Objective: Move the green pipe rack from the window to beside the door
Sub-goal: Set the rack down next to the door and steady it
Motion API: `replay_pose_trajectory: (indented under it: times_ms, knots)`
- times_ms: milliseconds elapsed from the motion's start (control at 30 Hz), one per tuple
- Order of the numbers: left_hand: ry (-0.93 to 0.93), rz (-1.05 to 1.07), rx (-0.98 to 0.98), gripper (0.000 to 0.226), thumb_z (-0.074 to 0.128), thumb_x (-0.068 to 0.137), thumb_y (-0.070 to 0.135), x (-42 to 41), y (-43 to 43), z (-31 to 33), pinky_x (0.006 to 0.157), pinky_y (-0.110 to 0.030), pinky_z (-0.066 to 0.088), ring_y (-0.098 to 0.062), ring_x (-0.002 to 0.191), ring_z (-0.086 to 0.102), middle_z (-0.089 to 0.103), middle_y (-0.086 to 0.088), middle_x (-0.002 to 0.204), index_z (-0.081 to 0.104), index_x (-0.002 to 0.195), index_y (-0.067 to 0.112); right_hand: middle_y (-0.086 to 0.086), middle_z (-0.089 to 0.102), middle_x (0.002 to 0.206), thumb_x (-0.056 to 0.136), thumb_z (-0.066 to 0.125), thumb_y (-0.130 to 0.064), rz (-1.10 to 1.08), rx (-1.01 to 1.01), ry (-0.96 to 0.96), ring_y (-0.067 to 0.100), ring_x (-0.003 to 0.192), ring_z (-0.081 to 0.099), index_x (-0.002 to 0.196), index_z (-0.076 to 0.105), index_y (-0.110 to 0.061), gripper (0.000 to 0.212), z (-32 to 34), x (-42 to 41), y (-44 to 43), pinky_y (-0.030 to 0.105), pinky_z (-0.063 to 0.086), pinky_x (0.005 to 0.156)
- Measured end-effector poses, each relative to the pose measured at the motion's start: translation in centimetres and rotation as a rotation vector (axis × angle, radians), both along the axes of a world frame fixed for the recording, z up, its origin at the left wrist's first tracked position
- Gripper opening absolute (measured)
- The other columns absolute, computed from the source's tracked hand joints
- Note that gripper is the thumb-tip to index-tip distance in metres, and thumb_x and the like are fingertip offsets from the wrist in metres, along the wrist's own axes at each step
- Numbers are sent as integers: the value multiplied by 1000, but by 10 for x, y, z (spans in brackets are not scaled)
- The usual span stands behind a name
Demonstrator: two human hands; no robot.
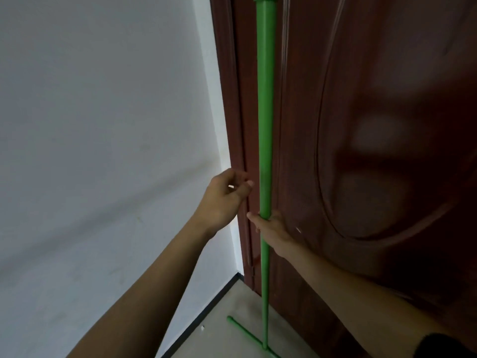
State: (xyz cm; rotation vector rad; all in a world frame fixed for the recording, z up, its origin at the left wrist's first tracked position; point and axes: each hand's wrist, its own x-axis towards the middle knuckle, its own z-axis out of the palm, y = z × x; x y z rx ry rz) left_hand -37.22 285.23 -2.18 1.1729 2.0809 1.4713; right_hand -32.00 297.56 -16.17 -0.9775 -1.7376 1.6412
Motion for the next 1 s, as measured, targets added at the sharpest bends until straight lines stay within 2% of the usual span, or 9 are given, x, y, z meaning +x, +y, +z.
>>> replay_pose_trajectory:
  times_ms: [100,167,300,400,533,633,733,900,1000]
  knots:
    - [17,-1,61,20,55,93,27,-27,28,13,73,-16,53,-12,90,64,66,-9,108,57,111,19,2,44,51,81,69,-23,76,9,2,12,43,42,65,47,-11,29,5,-42,8,18,37,40]
    - [22,17,102,27,53,94,31,-46,45,21,68,-10,50,-4,88,61,64,-2,108,55,117,18,1,45,50,81,68,-21,129,26,2,15,46,44,62,45,-13,31,8,-70,12,22,38,44]
    - [40,169,167,22,52,94,30,-90,70,29,85,-45,54,-33,93,65,65,-23,105,52,105,11,5,48,55,80,68,-25,263,59,-28,22,57,50,65,49,-13,28,-5,-116,19,28,39,53]
    - [19,184,140,26,54,94,23,-119,77,22,82,-41,58,-30,87,70,69,-21,96,54,106,0,10,49,60,79,67,-28,331,61,-65,22,57,49,68,50,-11,27,-20,-138,28,30,40,54]
    - [71,174,88,27,56,93,23,-142,86,9,76,-29,58,-25,81,70,70,-22,93,55,105,-1,11,49,61,80,66,-29,384,67,-76,23,56,49,68,50,-10,28,-31,-156,41,32,41,55]
    - [67,179,114,27,57,93,22,-155,90,8,74,-27,58,-25,80,70,69,-22,92,54,104,-3,11,48,61,82,66,-30,422,88,-65,22,55,47,67,49,-10,29,-32,-165,46,30,39,54]
    - [108,148,117,27,57,92,22,-159,88,4,74,-31,58,-25,79,70,69,-21,90,54,103,-3,13,47,59,82,66,-28,409,112,-34,22,53,47,64,49,-9,31,-36,-166,46,34,40,54]
    - [170,60,114,25,58,90,29,-154,90,-8,74,-46,57,-25,77,70,68,-18,85,54,96,6,12,42,51,82,64,-27,308,151,40,24,47,44,56,45,-11,36,-52,-151,41,42,40,52]
    - [192,14,126,24,58,88,36,-147,93,-14,72,-51,54,-32,77,67,65,-18,83,53,92,13,7,42,47,77,63,-34,212,159,22,38,47,48,53,41,-10,40,-57,-141,39,51,46,52]
